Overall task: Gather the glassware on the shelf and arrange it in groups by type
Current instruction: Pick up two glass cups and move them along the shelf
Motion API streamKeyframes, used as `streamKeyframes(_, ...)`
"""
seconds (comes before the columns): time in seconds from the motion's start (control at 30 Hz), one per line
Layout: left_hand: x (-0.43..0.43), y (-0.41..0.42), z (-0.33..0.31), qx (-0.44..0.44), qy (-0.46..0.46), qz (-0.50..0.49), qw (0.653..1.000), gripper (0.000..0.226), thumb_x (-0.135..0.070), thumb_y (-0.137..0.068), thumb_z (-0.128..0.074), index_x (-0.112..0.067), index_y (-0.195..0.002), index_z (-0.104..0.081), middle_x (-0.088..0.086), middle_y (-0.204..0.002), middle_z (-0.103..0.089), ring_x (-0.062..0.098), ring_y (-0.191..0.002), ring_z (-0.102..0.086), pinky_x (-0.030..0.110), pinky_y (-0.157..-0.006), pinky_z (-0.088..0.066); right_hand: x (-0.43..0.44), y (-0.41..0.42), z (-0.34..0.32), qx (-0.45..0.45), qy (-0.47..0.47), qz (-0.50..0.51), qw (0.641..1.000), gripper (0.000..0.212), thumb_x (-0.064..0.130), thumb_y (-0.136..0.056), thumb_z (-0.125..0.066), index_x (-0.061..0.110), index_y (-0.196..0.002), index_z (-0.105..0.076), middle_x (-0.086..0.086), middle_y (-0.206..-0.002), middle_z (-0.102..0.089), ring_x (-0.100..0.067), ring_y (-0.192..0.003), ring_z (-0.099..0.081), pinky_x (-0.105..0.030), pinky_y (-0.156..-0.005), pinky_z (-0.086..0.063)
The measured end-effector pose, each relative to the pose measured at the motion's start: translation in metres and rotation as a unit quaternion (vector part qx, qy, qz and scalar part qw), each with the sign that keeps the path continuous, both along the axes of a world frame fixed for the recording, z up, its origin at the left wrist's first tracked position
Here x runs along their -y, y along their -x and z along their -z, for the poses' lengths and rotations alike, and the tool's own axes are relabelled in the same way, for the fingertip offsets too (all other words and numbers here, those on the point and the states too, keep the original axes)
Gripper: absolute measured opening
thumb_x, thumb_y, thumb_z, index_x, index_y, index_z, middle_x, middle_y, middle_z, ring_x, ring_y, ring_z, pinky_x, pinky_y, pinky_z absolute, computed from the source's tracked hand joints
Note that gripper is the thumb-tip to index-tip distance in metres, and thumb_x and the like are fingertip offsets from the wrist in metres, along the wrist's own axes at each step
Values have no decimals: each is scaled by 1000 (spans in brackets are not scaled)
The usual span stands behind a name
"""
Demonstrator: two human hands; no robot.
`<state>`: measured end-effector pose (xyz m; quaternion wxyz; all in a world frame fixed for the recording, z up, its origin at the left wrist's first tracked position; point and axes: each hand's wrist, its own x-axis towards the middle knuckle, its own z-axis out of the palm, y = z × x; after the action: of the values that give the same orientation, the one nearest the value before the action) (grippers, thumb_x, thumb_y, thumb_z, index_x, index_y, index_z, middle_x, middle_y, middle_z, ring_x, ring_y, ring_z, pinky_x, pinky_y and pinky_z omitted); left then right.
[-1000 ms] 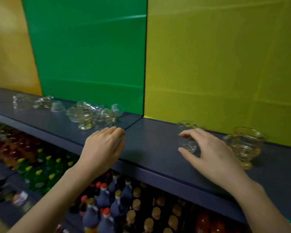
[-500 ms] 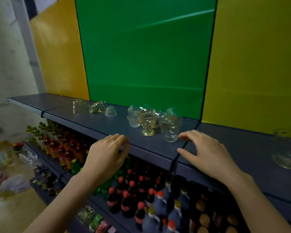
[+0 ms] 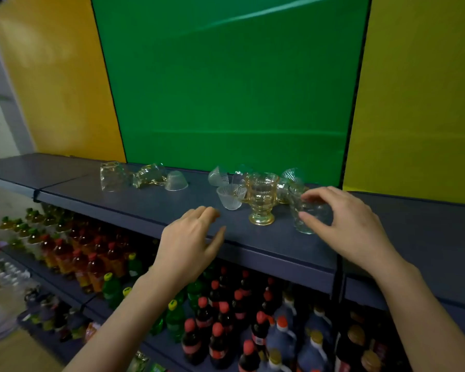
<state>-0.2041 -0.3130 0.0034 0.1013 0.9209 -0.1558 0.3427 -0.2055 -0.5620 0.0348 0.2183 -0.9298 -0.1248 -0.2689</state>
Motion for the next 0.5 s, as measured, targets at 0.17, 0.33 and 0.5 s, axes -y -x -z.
streamKeyframes(0.17, 4, -44, -14, 34, 11, 38, 999, 41, -46, -83, -37, -16, -103, -56, 0, -95, -65, 22, -89, -63, 34, -61, -51, -2, -19, -4, 37, -14, 27, 999, 33, 42, -84, -57, 31, -115, -54, 16, -116, -55, -8, -113, -48, -31, -84, -43)
streamKeyframes(0.33, 9, -82, -22, 28, 72, 89, 993, 58, -59, -82, -34, -17, -120, -45, -2, -117, -60, 17, -107, -56, 31, -78, -47, -1, -34, -4, 40, -40, 59, 997, 59, 57, -74, -58, 29, -125, -47, 15, -124, -47, -10, -119, -42, -28, -89, -34)
streamKeyframes(0.5, 17, -108, -18, -43, 148, 158, 975, 72, -68, -76, -46, -19, -128, -40, -2, -126, -55, 17, -109, -53, 36, -91, -45, -3, -42, 4, -7, -89, 99, 991, 101, 72, -54, -56, 29, -140, -26, 11, -146, -32, -12, -133, -32, -35, -104, -32)
